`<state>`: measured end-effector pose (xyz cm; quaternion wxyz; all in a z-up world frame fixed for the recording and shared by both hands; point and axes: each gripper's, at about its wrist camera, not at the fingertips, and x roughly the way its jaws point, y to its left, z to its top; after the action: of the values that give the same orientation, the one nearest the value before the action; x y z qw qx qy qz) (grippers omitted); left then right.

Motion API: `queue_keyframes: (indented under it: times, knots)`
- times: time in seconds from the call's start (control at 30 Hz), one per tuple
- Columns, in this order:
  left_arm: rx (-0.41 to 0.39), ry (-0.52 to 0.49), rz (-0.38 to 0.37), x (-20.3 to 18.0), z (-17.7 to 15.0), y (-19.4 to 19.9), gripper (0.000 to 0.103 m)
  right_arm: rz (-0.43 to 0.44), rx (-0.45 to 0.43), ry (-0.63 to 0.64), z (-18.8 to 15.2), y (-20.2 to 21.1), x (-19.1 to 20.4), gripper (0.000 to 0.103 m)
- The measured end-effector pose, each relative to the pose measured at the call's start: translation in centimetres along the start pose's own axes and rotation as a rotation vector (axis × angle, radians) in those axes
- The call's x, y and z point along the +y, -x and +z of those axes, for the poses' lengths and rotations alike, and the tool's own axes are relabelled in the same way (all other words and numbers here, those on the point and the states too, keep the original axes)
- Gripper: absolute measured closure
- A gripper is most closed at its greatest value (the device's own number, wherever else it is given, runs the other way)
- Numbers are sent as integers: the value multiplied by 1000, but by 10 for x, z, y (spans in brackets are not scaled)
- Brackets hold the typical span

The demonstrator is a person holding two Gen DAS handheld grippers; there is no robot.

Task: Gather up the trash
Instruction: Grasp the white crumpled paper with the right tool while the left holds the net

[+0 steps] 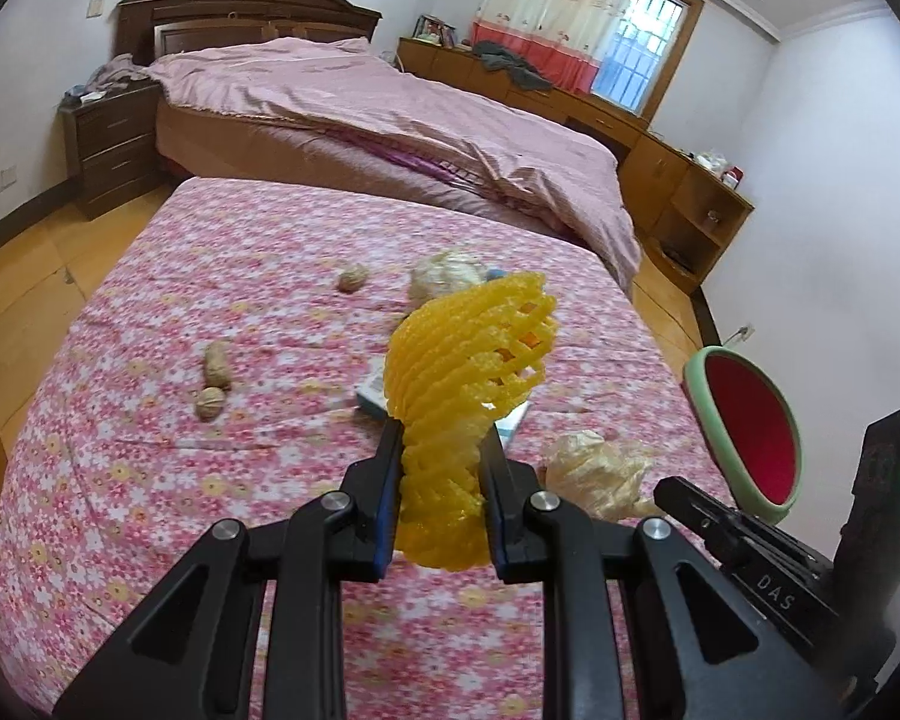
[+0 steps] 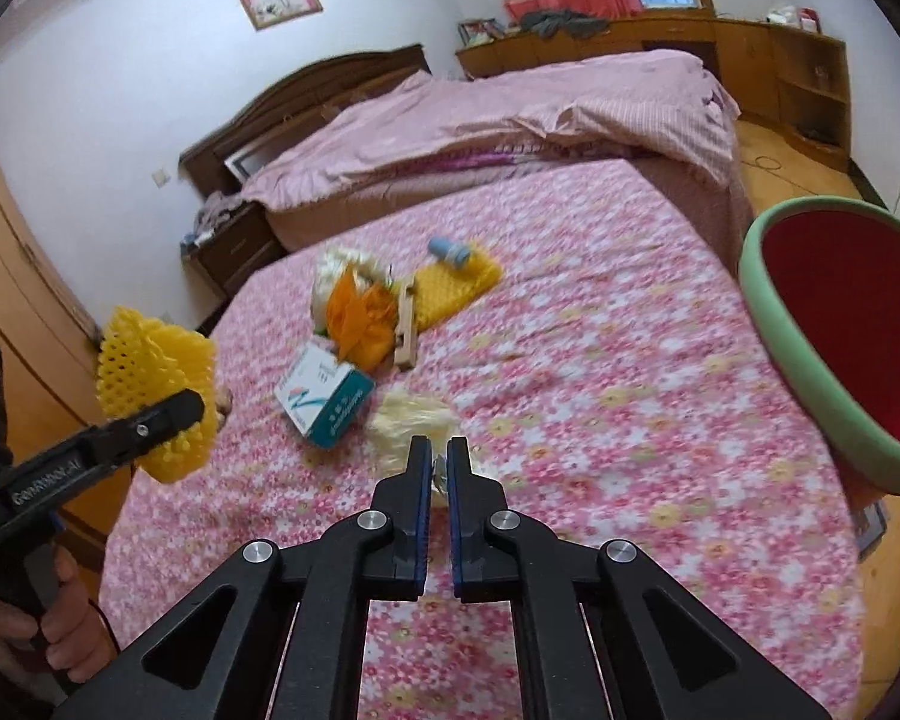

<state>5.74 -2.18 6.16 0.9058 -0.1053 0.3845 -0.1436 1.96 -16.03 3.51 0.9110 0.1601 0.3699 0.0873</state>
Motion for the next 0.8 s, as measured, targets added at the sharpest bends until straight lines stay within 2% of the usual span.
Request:
queue_keyframes:
  times: [0.47, 0.8]
  knots:
    - [14, -47, -43, -28, 8, -6, 80, -25, -158, -28, 18, 58, -19, 99]
    - [73, -140, -128, -85, 19, -31, 80, -85, -261, -80, 40, 98, -65, 99]
